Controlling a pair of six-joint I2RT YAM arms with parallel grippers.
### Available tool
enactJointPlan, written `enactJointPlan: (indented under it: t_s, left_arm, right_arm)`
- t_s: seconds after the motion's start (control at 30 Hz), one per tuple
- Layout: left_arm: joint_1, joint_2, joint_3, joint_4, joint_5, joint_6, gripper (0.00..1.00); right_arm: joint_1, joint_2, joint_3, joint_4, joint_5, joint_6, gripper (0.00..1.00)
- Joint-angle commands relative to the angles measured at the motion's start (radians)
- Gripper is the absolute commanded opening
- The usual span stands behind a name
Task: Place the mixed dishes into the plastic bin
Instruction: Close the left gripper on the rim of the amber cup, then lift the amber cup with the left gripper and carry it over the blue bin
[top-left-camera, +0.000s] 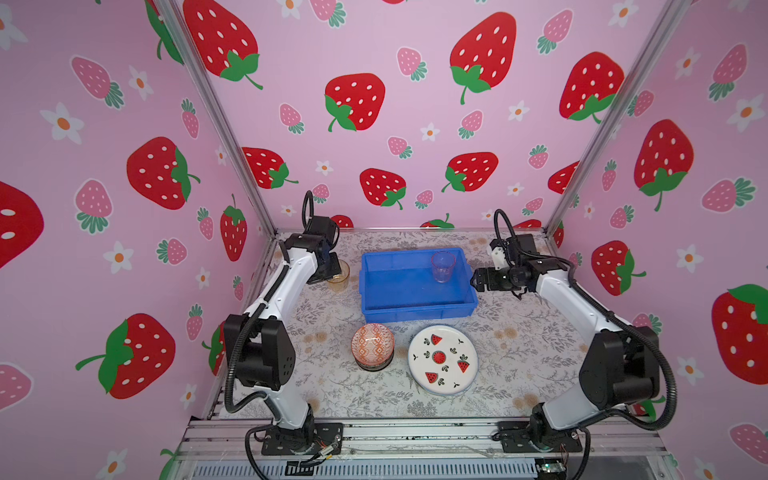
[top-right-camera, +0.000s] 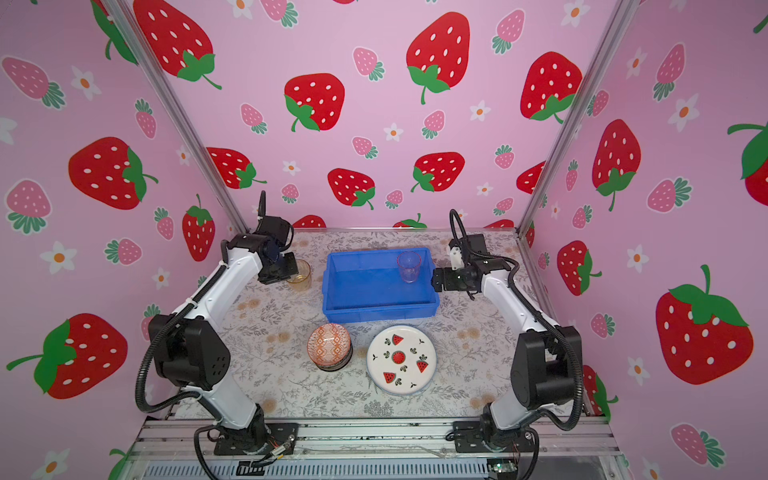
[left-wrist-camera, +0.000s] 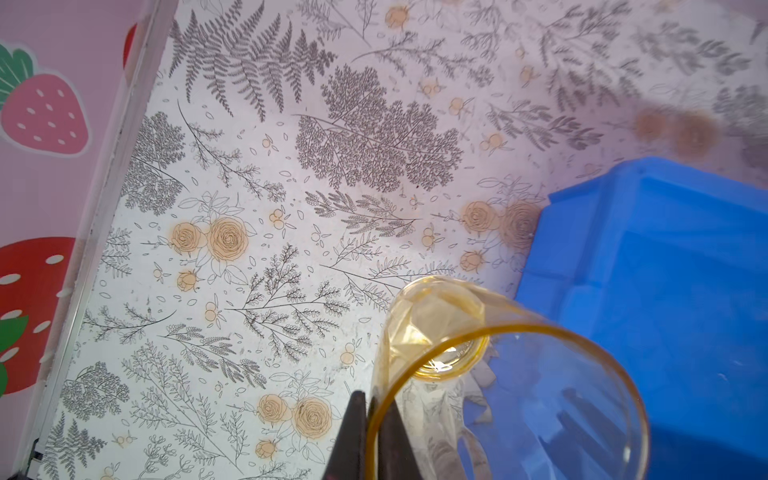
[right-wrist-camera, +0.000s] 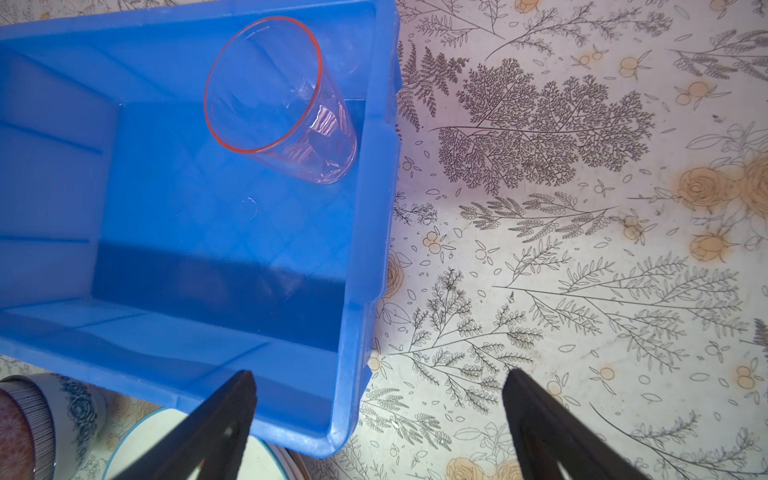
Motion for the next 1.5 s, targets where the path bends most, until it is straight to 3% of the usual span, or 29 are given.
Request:
enactJointPlan:
  t_s: [0.0,0.17,0.33,0.7,1.03,1.2,1.47]
  left_arm:
    - [-0.038,-0.01,0.107,-0.114,-0.017,-0.019,0.0]
    - [-0.141,0.045,0.273,-0.169,0.006,-0.022,0.0]
    - [-0.255,0.157,0.468,-0.168,0.118,0.009,0.0]
    - [-0.442,0.407,0.758,-0.026,0.201,0.069,0.0]
    - [-0.457,0.499,0.774,0.157,0.222,0.045,0.0]
    - [-0.465,0.499,0.709,0.263,0.201,0.051,0.0]
    - [-0.465,0.572,0.757,0.257,0.194,0.052,0.0]
  right_arm:
    - [-0.006,0.013,0.003,-0.026,-0.016,-0.005,0.96]
    - [-0.005,0.014,0.01,-0.03,-0.027,0.005,0.96]
    - [-0.015,0.045,0.033,-0.072,-0.061,0.011,0.97]
    - [-0.058,0.016,0.034,-0.103,-0.083,0.026,0.98]
    - [-0.088,-0.003,-0.001,-0.092,-0.097,0.014,0.98]
    - [-0.102,-0.004,-0.008,-0.089,-0.099,0.003,0.98]
    - [-0.113,-0.002,-0.031,-0.072,-0.114,-0.006,0.98]
